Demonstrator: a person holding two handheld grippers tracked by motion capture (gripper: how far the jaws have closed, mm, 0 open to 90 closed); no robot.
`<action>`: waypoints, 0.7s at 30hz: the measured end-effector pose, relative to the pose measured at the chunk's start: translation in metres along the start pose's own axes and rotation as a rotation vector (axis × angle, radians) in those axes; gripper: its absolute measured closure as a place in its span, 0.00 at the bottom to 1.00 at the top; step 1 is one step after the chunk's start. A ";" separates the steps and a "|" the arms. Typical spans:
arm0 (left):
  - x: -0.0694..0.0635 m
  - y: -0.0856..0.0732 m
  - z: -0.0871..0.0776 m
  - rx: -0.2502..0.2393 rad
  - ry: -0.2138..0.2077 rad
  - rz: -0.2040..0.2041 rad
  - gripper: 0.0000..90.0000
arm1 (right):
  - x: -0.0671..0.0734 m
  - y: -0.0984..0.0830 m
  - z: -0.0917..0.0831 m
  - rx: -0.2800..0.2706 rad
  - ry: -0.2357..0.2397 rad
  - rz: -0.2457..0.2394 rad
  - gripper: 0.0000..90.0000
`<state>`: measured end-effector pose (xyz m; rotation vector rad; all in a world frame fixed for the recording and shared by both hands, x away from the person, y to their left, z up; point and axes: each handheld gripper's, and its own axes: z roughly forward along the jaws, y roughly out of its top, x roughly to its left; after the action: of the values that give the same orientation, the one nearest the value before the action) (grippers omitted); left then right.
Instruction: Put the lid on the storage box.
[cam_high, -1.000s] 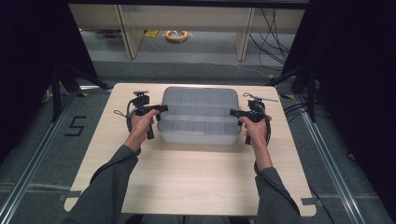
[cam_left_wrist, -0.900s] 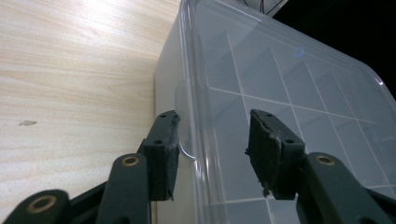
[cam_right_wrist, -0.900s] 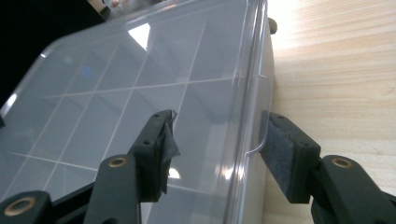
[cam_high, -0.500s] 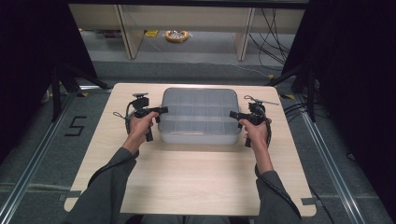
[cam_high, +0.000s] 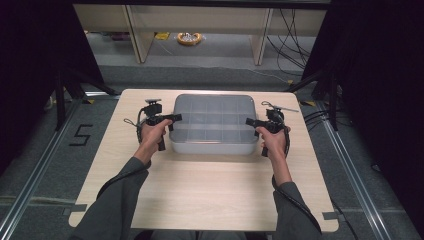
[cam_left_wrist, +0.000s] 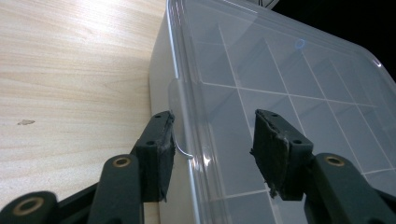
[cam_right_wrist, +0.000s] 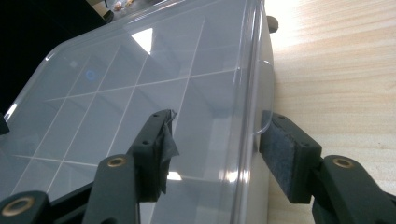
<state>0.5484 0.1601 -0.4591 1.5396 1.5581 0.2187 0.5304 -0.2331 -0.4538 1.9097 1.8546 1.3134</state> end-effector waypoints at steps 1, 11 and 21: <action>0.000 0.000 0.001 -0.005 -0.004 -0.008 0.54 | -0.001 0.000 0.001 -0.004 0.007 -0.012 0.51; -0.001 -0.003 -0.002 0.012 -0.015 -0.021 0.52 | -0.001 -0.001 0.001 -0.016 -0.001 -0.013 0.50; 0.008 0.001 -0.011 -0.024 -0.072 -0.076 0.42 | 0.001 0.001 -0.009 0.026 0.011 -0.008 0.44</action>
<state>0.5423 0.1720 -0.4556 1.4507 1.5487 0.1373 0.5253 -0.2363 -0.4474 1.9088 1.8921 1.3067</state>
